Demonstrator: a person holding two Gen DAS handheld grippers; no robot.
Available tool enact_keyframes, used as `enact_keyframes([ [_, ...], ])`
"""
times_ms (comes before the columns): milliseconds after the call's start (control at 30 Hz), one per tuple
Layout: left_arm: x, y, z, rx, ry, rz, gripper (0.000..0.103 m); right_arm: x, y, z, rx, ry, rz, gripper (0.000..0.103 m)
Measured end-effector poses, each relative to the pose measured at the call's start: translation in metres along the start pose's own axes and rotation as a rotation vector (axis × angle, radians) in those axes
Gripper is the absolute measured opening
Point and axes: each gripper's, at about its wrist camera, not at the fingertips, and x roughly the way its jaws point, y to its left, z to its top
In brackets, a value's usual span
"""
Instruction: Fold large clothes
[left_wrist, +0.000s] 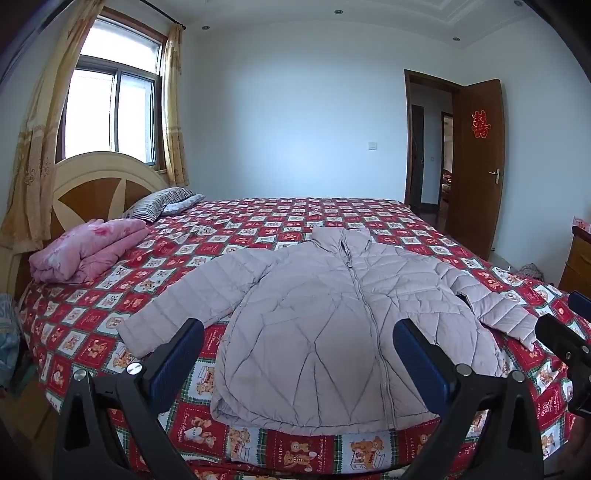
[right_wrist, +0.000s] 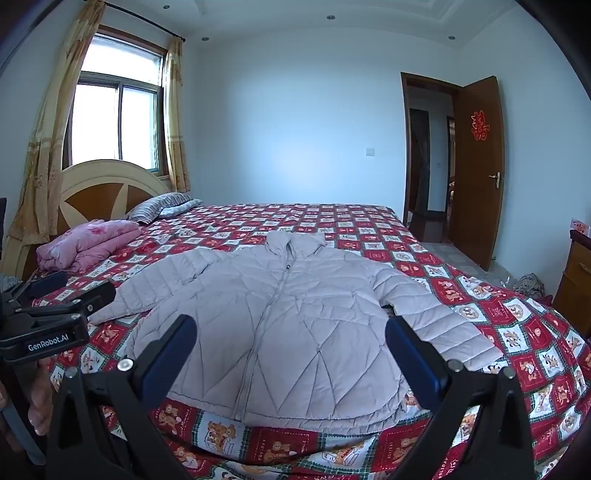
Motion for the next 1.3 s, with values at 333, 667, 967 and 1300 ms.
enact_keyframes([
  [333, -0.006, -0.003, 0.000, -0.009, -0.016, 0.017, 0.102, 0.000, 0.003, -0.002, -0.005, 0.009, 0.008, 0.103],
  [667, -0.006, 0.003, 0.000, -0.016, -0.016, 0.017, 0.102, 0.004, 0.005, -0.004, -0.004, 0.015, 0.011, 0.103],
  [967, -0.006, 0.002, 0.000, -0.013, -0.016, 0.017, 0.102, 0.004, 0.007, -0.005, -0.005, 0.015, 0.013, 0.103],
  [1300, -0.006, 0.002, 0.001, -0.014, -0.015, 0.017, 0.102, 0.004, 0.007, -0.005, -0.005, 0.018, 0.013, 0.103],
])
